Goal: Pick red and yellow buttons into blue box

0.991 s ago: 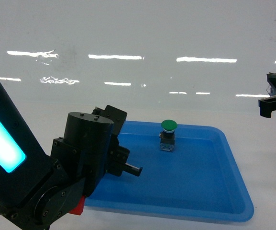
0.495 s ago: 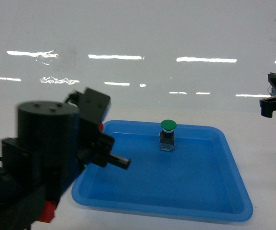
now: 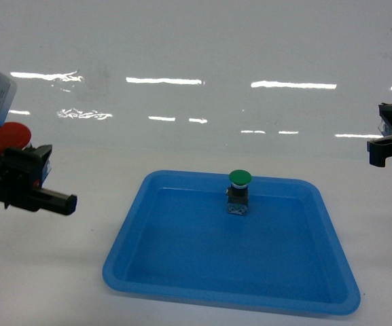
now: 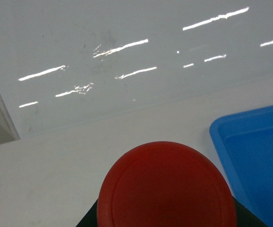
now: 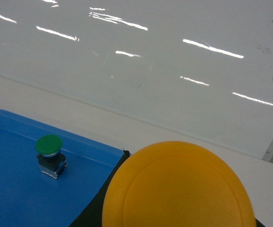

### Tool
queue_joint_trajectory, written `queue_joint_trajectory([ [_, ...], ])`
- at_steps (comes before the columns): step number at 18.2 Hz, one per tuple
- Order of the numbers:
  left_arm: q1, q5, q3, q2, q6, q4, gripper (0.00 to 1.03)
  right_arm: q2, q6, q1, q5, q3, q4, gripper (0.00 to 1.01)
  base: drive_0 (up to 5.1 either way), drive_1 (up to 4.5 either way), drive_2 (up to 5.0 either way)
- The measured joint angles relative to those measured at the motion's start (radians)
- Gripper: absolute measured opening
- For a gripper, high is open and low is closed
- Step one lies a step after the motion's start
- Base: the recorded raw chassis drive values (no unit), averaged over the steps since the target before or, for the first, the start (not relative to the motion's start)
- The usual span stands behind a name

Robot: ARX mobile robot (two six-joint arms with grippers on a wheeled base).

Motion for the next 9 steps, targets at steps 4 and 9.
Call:
queue_joint_trajectory([
  [4,-0.002,0.001,-0.056,-0.005,0.051,-0.001,0.25,0.000,0.000,0.000,0.000,0.000,0.000,0.27,0.0,0.00,0.0],
  [9,-0.002,0.001,-0.056,-0.005,0.051,-0.001,0.25,0.000,0.000,0.000,0.000,0.000,0.000,0.27,0.0,0.00,0.0],
])
